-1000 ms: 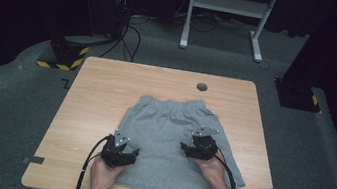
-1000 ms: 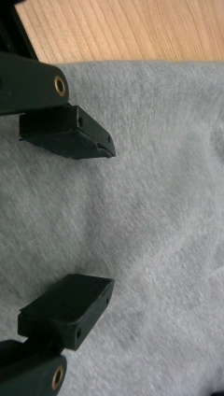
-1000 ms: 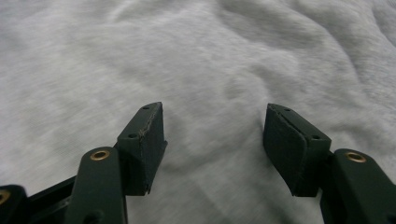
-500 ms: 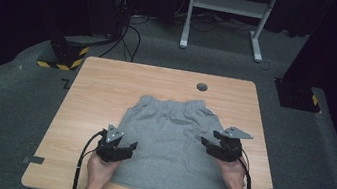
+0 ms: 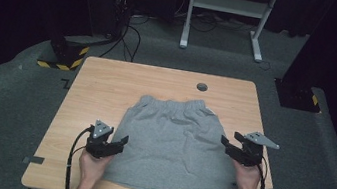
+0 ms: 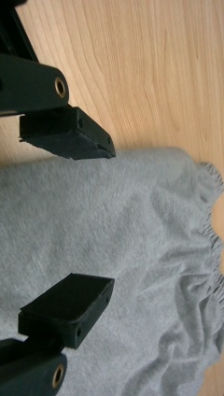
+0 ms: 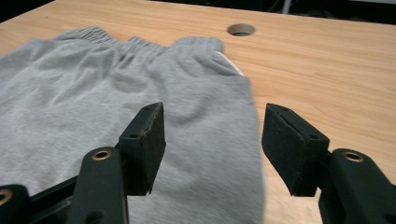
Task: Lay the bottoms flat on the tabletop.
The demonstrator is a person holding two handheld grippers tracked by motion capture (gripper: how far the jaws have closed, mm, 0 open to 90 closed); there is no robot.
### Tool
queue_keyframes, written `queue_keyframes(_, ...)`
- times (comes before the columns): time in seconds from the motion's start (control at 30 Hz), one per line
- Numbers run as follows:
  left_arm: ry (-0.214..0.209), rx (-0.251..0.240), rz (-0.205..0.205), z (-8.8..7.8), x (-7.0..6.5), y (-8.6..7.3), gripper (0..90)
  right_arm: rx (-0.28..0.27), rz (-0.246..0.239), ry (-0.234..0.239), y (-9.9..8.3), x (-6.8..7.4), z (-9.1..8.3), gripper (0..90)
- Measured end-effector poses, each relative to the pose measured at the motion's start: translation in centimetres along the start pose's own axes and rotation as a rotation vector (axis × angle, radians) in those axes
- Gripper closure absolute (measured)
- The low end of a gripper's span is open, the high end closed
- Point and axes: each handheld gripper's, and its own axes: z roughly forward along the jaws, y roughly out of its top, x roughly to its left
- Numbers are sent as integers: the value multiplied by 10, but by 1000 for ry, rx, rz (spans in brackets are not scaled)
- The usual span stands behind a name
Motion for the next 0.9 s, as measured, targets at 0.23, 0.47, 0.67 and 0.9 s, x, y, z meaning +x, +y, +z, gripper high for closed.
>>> queue_keyframes(0.23,26,10,-15,-2,8,-7,313,-3,21,-32,-10,-12,-6,382)
queue_keyframes(0.47,75,24,-24,-2,20,-16,316,51,56,-104,-27,-31,-11,394)
queue_keyframes(0.67,124,48,-46,-3,33,-21,318,111,69,-149,-39,-36,-8,436)
queue_keyframes(0.9,172,81,-46,0,46,-24,318,156,84,-186,-48,-41,-5,474)
